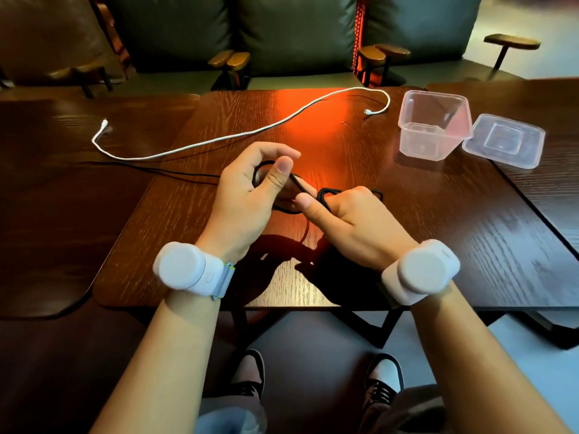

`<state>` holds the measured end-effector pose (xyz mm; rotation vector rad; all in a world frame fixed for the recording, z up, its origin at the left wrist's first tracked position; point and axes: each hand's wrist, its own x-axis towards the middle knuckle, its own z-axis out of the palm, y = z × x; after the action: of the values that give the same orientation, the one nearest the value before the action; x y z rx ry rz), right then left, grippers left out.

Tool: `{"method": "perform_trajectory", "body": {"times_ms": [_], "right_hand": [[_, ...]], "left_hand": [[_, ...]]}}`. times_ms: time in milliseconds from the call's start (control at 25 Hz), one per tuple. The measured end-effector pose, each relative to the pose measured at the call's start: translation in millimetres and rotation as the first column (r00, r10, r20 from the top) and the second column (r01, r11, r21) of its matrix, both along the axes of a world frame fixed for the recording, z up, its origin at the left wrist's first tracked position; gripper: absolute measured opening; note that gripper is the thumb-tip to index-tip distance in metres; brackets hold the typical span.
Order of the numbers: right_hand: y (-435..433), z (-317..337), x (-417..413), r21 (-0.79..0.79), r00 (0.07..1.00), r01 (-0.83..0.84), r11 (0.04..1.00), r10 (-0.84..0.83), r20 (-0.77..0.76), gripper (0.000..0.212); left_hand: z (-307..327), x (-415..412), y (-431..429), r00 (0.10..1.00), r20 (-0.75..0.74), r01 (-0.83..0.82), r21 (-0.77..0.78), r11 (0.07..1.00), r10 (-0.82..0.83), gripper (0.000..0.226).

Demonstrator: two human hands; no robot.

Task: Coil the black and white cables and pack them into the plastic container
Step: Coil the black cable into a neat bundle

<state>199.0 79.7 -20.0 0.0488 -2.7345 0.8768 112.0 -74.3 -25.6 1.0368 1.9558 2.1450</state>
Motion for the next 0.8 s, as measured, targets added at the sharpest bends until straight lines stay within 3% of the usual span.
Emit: {"method": "perform_trajectory", "body": {"times_ms": [120,200,280,400,440,520,600,800], "right_hand": [[-0.8,7.3,3.6,-0.45,0.967,-0.136,0.883,0.217,0.132,0.059],[-3.8,10.0,6.1,-0.654,0.939,-0.207,0.727,0.336,0.076,0.055],[-6.2,11.9,7.4,-0.777,0.931,-0.244,0.581,0.364,-0.021,0.051],[-4.6,13.6,7.1,-0.896,0.942,-0.194,0.399,0.332,-0.055,0.049],[-2.5,13.0,6.4,-0.926,0.938,-0.171,0.337,0.344,-0.049,0.047],[3.7,12.0,5.3,-0.966,0.918,-0.142,0.216,0.393,-0.047,0.043],[8.8,10.1,5.0,-0.98,0.905,-0.123,0.156,0.424,-0.046,0.038],[9.1,4.1,3.8,-0.985,0.913,-0.062,0.159,0.408,0.008,0.032]], "left_hand": [[2.0,-3.7,-1.2,0.988,-0.056,-0.144,0.037,0.989,0.146,0.015],[2.7,-3.9,-2.3,0.961,-0.113,-0.255,-0.01,0.967,0.253,0.015],[4.0,-2.1,-3.2,0.897,-0.288,-0.375,-0.097,0.922,0.335,0.014],[7.7,0.3,-3.3,0.601,-0.742,-0.559,-0.122,0.82,0.299,0.017],[10.9,3.0,-2.0,0.513,-0.824,-0.549,-0.101,0.829,0.24,0.024],[15.1,8.9,1.6,0.433,-0.892,-0.459,-0.095,0.883,0.129,0.036],[14.8,13.4,5.2,0.437,-0.898,-0.376,-0.125,0.918,0.057,0.029],[6.0,8.5,7.8,0.525,-0.849,-0.349,-0.158,0.924,0.053,0.015]]}}
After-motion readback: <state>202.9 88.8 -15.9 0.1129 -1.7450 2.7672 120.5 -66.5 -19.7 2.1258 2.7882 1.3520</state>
